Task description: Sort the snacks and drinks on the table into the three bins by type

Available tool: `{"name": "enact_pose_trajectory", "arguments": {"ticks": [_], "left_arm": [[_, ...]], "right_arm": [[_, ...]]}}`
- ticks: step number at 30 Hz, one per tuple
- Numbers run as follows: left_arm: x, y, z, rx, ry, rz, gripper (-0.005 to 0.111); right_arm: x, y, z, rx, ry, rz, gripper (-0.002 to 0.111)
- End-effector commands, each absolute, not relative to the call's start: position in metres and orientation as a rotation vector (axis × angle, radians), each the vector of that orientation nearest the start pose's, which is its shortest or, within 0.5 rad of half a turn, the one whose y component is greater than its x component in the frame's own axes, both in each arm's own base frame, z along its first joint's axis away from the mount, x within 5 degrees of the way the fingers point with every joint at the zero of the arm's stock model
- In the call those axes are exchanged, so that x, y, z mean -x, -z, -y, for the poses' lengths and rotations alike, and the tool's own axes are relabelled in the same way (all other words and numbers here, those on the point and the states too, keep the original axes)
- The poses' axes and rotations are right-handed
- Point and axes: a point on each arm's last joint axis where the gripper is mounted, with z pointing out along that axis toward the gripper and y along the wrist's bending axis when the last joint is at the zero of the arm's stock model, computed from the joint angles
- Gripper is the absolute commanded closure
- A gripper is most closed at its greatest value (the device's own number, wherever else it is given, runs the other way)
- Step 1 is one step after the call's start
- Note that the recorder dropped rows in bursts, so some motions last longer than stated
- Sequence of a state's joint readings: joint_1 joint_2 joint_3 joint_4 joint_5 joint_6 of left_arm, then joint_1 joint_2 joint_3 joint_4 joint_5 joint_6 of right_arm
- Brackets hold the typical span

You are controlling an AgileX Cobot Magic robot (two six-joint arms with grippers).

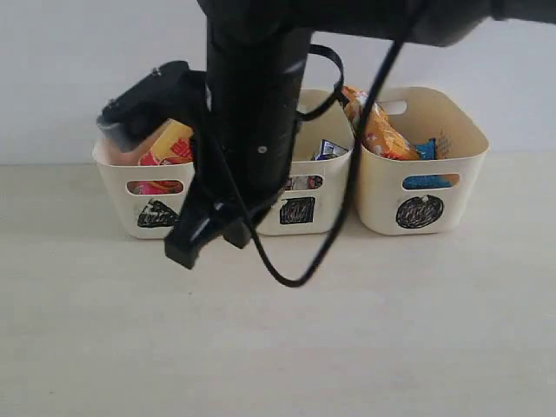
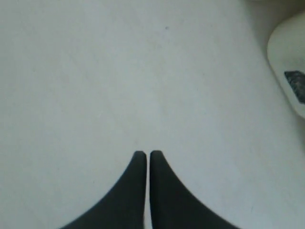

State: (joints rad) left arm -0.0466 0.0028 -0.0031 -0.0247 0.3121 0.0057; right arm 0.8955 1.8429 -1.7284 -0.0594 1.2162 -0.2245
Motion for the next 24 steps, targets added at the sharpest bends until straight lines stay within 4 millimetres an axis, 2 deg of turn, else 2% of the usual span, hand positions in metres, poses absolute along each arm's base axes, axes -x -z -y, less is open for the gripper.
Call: {"name": "enact_pose_trajectory", "arguments": {"ticks": [1, 3, 10, 15, 18, 24], "left_arm": [[-0.054, -0.185, 0.003, -0.03, 0.05, -1.793, 0.102], [-0.054, -0.185, 0.003, -0.03, 0.05, -1.793, 0.102], [-0.054, -0.185, 0.003, -0.03, 0.05, -1.793, 0.102], [-0.054, -0.185, 0.003, -0.03, 0.05, -1.793, 0.102], [-0.054, -0.185, 0.003, -0.03, 0.05, -1.793, 0.102], [-0.054, -0.185, 0.003, -0.03, 0.05, -1.793, 0.102]], "right_arm": [[-0.247, -0.311, -0.268, 1.431, -0.055, -2.418, 0.109], [-0.251, -0.307, -0.242, 1.33, -0.048, -2.476, 0.109], [-0.253, -0.301, -0.178, 1.111, -0.017, -2.588, 0.109], [-0.252, -0.306, -0.133, 0.917, 0.0, -2.622, 0.109], [-0.252, -0.309, -0.109, 0.787, 0.012, -2.65, 0.109], [-0.246, -0.308, -0.075, 0.52, 0.013, -2.706, 0.109]]}}
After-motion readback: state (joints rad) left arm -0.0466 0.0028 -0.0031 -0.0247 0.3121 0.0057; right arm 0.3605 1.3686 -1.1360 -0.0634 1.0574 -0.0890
